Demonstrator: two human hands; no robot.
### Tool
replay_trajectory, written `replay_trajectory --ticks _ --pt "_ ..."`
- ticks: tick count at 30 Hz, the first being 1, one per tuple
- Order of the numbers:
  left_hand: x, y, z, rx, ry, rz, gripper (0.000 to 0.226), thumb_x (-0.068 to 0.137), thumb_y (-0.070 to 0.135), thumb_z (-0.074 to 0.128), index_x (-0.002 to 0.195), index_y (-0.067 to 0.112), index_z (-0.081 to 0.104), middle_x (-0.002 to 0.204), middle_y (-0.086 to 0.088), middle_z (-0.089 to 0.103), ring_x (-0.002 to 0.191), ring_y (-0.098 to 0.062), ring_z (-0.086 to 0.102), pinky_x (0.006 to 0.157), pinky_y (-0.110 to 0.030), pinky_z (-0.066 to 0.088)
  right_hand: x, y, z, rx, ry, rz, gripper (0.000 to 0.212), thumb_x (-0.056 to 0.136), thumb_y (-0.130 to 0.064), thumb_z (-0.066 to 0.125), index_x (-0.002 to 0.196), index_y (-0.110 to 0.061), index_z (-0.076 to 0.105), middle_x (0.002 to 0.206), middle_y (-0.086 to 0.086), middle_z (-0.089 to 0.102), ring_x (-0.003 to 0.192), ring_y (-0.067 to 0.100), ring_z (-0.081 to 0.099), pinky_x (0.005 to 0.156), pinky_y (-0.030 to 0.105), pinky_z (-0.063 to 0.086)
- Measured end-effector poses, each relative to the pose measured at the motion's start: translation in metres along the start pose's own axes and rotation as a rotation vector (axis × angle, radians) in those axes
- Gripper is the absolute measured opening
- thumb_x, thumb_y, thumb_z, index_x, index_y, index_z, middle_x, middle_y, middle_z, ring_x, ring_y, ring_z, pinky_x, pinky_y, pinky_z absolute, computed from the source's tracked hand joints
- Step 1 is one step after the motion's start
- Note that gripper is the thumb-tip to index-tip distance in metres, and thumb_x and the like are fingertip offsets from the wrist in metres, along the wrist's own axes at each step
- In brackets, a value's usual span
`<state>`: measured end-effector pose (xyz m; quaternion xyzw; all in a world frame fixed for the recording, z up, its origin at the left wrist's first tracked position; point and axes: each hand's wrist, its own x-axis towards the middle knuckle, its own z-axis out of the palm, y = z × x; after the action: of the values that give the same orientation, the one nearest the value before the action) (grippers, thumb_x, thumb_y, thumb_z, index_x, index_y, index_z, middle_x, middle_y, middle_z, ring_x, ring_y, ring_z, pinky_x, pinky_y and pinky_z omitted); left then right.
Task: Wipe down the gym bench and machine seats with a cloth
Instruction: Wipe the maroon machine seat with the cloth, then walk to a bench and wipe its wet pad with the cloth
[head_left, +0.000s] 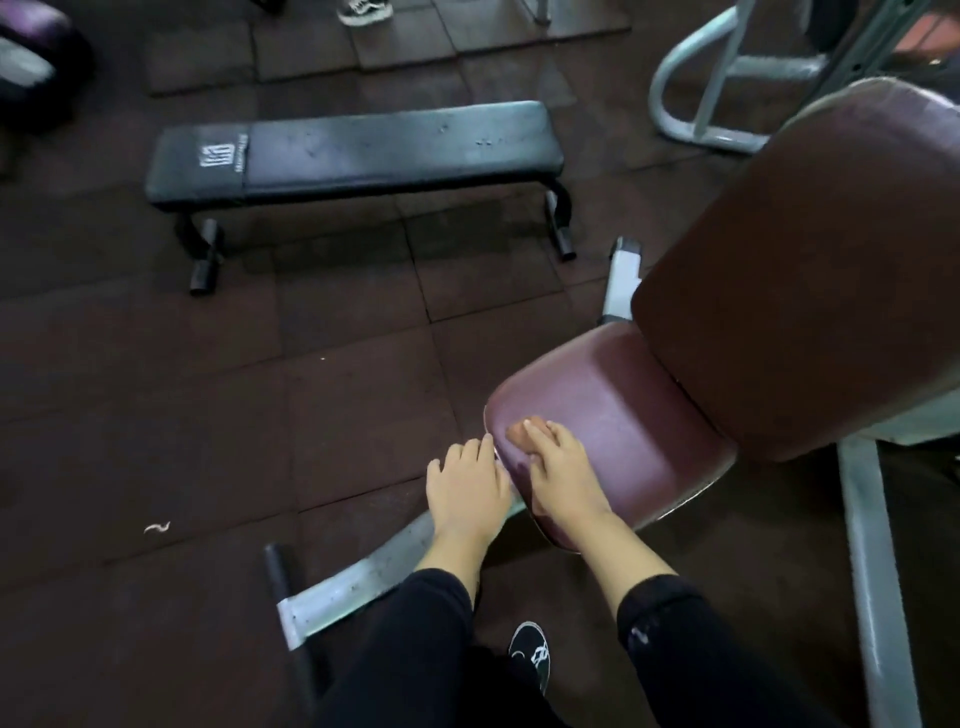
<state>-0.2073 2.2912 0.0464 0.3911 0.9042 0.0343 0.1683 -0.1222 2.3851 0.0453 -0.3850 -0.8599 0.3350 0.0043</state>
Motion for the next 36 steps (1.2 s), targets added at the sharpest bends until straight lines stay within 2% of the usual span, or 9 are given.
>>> replay_trajectory --ticks 4,10,17,22,27,31,36 --pt "-0.044 -0.013 -0.021 -0.014 0.016 -0.124 0.047 0.100 0.033 0.034 0.146 0.021 0.038 0.137 0.005 0.052 0.123 -0.017 0.047 0.097 -0.037 0.035 -0.031 -0.035 -0.006 -0.024 -0.021 -0.103 0.049 0.092 -0.003 0.043 0.138 -0.019 0.044 0.142 0.007 0.039 0.122 0.027 0.041 0.104 0.032 0.032" --pt "-0.102 -0.051 -0.046 -0.033 0.067 -0.278 0.045 0.101 0.034 0.031 0.144 0.022 0.038 0.133 0.006 0.053 0.121 -0.017 0.048 0.095 -0.037 0.036 -0.067 -0.087 0.010 -0.132 -0.086 -0.248 0.050 0.092 -0.004 0.044 0.140 -0.018 0.040 0.140 0.008 0.042 0.117 0.026 0.046 0.102 0.033 0.037" --pt "-0.163 -0.119 -0.064 -0.135 0.132 -0.472 0.042 0.100 0.031 0.035 0.140 0.022 0.045 0.130 0.004 0.057 0.119 -0.019 0.051 0.092 -0.038 0.036 -0.100 -0.165 0.062 -0.191 -0.283 -0.374 0.052 0.094 -0.007 0.037 0.144 -0.019 0.031 0.143 0.009 0.033 0.117 0.030 0.038 0.102 0.038 0.037" --pt "-0.220 -0.202 -0.074 -0.172 0.148 -0.616 0.041 0.101 0.031 0.032 0.139 0.025 0.045 0.131 0.007 0.056 0.122 -0.018 0.048 0.098 -0.038 0.034 -0.136 -0.241 0.126 -0.255 -0.392 -0.491 0.055 0.093 -0.007 0.040 0.145 -0.021 0.028 0.144 0.010 0.032 0.117 0.031 0.039 0.101 0.035 0.037" --pt "-0.284 -0.303 -0.080 -0.166 0.136 -0.690 0.035 0.100 0.031 0.031 0.129 0.024 0.050 0.126 0.006 0.057 0.119 -0.018 0.049 0.095 -0.037 0.034 -0.182 -0.321 0.204 -0.286 -0.459 -0.537 0.055 0.093 -0.008 0.040 0.146 -0.020 0.028 0.144 0.010 0.032 0.118 0.030 0.039 0.101 0.035 0.037" --pt "-0.332 -0.387 -0.084 -0.162 0.127 -0.755 0.036 0.100 0.030 0.031 0.130 0.024 0.049 0.129 0.006 0.056 0.121 -0.018 0.047 0.098 -0.039 0.032 -0.224 -0.384 0.266 -0.263 -0.489 -0.581 0.052 0.094 -0.010 0.038 0.145 -0.019 0.030 0.142 0.011 0.034 0.117 0.031 0.040 0.101 0.037 0.037" --pt "-0.371 -0.455 -0.091 -0.166 0.117 -0.803 0.034 0.101 0.030 0.030 0.128 0.024 0.050 0.129 0.006 0.056 0.122 -0.019 0.047 0.099 -0.039 0.032 -0.255 -0.440 0.310 -0.254 -0.497 -0.597 0.053 0.094 -0.009 0.038 0.145 -0.019 0.029 0.142 0.010 0.034 0.119 0.031 0.039 0.101 0.037 0.037"
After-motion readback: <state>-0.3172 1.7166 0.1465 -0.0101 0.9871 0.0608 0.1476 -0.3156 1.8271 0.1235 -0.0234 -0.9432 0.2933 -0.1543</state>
